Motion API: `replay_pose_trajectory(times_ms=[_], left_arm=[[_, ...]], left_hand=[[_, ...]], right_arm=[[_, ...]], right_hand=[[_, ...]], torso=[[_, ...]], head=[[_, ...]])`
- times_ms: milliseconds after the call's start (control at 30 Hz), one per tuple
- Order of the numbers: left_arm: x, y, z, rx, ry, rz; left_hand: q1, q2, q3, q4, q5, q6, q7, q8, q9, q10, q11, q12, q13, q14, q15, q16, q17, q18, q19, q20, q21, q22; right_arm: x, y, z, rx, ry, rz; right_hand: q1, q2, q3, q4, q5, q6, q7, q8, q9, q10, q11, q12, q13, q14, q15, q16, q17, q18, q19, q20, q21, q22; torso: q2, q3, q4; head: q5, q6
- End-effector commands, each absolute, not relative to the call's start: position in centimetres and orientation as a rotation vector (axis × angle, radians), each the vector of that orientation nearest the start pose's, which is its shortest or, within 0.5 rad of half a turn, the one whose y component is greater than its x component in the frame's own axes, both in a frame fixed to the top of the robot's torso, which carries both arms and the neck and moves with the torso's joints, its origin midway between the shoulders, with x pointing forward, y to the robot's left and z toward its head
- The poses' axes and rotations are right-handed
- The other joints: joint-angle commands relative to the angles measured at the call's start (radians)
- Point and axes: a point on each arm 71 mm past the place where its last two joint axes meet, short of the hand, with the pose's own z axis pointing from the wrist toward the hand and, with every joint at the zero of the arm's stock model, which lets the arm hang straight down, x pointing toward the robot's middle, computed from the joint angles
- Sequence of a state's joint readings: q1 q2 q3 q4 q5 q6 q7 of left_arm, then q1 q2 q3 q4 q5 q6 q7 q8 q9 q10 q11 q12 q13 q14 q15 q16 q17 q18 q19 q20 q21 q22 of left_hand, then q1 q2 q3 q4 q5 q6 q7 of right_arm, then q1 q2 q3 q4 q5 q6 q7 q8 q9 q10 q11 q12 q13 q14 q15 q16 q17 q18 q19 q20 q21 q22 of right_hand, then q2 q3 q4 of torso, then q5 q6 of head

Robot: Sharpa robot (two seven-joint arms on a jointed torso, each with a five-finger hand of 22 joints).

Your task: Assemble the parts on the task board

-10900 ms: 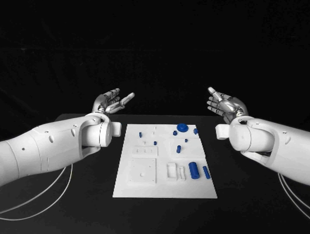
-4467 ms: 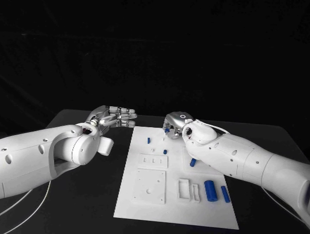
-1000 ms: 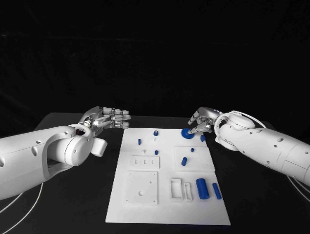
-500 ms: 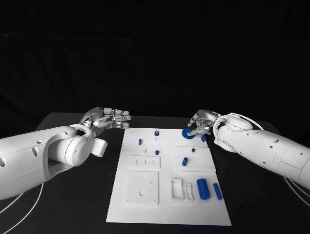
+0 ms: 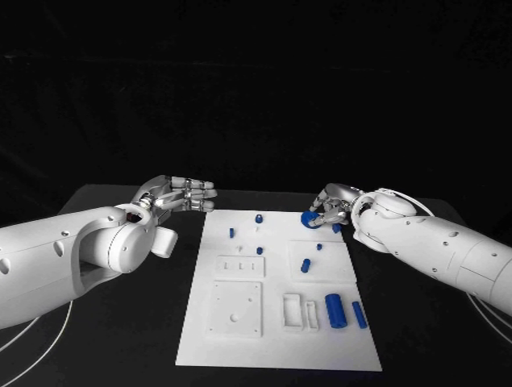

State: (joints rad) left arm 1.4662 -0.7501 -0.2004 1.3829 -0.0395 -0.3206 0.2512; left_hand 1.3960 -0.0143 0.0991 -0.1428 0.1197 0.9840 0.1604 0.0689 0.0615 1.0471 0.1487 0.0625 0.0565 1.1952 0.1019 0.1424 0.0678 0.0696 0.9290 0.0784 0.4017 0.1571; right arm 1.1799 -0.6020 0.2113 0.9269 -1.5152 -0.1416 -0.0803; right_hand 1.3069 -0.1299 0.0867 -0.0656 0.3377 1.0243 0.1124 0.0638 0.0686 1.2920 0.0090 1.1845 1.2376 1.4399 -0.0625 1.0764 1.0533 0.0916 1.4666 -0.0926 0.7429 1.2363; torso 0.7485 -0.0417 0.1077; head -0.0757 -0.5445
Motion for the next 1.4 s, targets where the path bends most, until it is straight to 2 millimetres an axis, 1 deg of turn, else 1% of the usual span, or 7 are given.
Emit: replay_pose_trajectory(times_ms=[33,433,567,733,867,1167,1400], left_arm=[[53.87,20.53,-11.46,-0.939,1.503,-1.392],[53.86,20.54,-11.48,-0.939,1.507,-1.390],[53.85,20.54,-11.51,-0.940,1.512,-1.390],[53.84,20.56,-11.53,-0.940,1.517,-1.388],[53.83,20.57,-11.54,-0.939,1.519,-1.387],[53.80,20.64,-11.55,-0.940,1.521,-1.385],[53.76,20.67,-11.56,-0.941,1.521,-1.384]], left_hand=[[0.003,0.000,-0.004,0.000,0.003,-0.004,0.001,-0.003,0.001,-0.006,-0.001,-0.002,0.002,-0.005,-0.001,0.003,0.001,-0.002,0.000,0.005,0.003,-0.001],[0.003,-0.001,-0.005,0.002,0.003,-0.005,0.001,-0.003,0.001,-0.007,-0.001,-0.002,0.002,-0.005,-0.001,0.003,0.001,-0.002,-0.001,0.005,0.004,-0.003],[0.003,-0.002,-0.005,0.004,0.003,-0.007,0.001,-0.003,0.001,-0.009,0.000,-0.002,0.002,-0.005,-0.001,0.003,0.001,-0.002,-0.001,0.005,0.004,-0.004],[0.003,-0.002,-0.005,0.004,0.003,-0.008,0.002,-0.003,0.001,-0.009,0.000,-0.002,0.002,-0.006,0.000,0.003,0.001,-0.002,-0.001,0.005,0.004,-0.004],[0.004,-0.003,-0.005,0.004,0.003,-0.009,0.002,-0.003,0.001,-0.011,0.000,-0.002,0.002,-0.006,0.000,0.003,0.001,-0.002,-0.001,0.005,0.004,-0.005],[0.007,-0.004,-0.005,0.005,0.002,-0.010,0.002,-0.003,0.001,-0.012,0.001,-0.002,0.002,-0.006,0.000,0.003,0.001,-0.002,-0.001,0.006,0.004,-0.006],[0.007,-0.004,-0.005,0.005,0.002,-0.010,0.002,-0.003,0.001,-0.012,0.001,-0.002,0.002,-0.006,0.000,0.003,0.001,-0.002,-0.001,0.006,0.004,-0.006]], right_arm=[[59.50,-26.97,-16.86,0.069,1.707,0.377],[59.49,-27.09,-17.32,0.070,1.726,0.371],[59.48,-27.19,-17.43,0.070,1.737,0.366],[59.47,-27.21,-17.51,0.062,1.746,0.358],[59.44,-27.18,-17.52,0.050,1.745,0.348],[59.30,-26.83,-17.40,0.000,1.728,0.318],[59.19,-26.47,-16.92,-0.013,1.672,0.314]], right_hand=[[-0.002,0.011,0.005,-0.003,0.009,0.006,-0.001,-0.001,0.000,-0.003,-0.001,-0.007,0.000,0.005,0.000,-0.005,0.001,0.015,0.024,0.009,-0.005,0.003],[-0.008,0.015,0.031,-0.026,0.039,0.009,-0.001,-0.001,-0.001,-0.007,-0.002,-0.014,-0.005,0.005,0.000,-0.009,0.001,0.013,0.028,0.009,-0.025,0.021],[-0.017,0.011,0.057,-0.043,0.107,0.001,0.002,-0.001,-0.001,-0.011,-0.002,-0.019,-0.009,0.005,0.001,-0.010,0.001,0.013,0.030,0.009,-0.033,0.027],[-0.023,0.006,0.091,-0.077,0.140,-0.003,0.004,-0.002,-0.002,-0.015,-0.001,-0.024,-0.013,0.005,0.002,-0.012,0.002,0.012,0.032,0.010,-0.042,0.039],[-0.034,0.005,0.136,-0.115,0.143,-0.001,0.004,-0.001,-0.002,-0.016,-0.001,-0.025,-0.015,0.005,0.001,-0.012,0.004,0.012,0.035,0.010,-0.051,0.053],[-0.046,-0.001,0.218,-0.164,0.161,0.009,0.004,-0.002,-0.002,-0.018,-0.004,-0.026,-0.019,0.005,0.001,-0.016,0.004,0.011,0.040,0.010,-0.064,0.078],[-0.068,0.000,0.230,-0.157,0.161,0.033,-0.003,-0.001,-0.001,-0.015,-0.008,-0.024,-0.017,0.005,-0.003,-0.016,0.005,0.010,0.044,0.006,-0.068,0.086]], torso=[[0.000,-0.0003,0.0007],[-0.001,-0.0006,-0.0003],[0.000,-0.0004,0.0007],[-0.001,-0.0005,-0.0002],[0.000,-0.0007,-0.0007],[-0.001,-0.0008,-0.0007],[-0.001,-0.0015,0.0002]], head=[[-0.001,-0.003],[0.003,-0.006],[0.001,-0.007],[0.002,-0.007],[0.003,-0.008],[0.003,-0.010],[0.002,-0.008]])
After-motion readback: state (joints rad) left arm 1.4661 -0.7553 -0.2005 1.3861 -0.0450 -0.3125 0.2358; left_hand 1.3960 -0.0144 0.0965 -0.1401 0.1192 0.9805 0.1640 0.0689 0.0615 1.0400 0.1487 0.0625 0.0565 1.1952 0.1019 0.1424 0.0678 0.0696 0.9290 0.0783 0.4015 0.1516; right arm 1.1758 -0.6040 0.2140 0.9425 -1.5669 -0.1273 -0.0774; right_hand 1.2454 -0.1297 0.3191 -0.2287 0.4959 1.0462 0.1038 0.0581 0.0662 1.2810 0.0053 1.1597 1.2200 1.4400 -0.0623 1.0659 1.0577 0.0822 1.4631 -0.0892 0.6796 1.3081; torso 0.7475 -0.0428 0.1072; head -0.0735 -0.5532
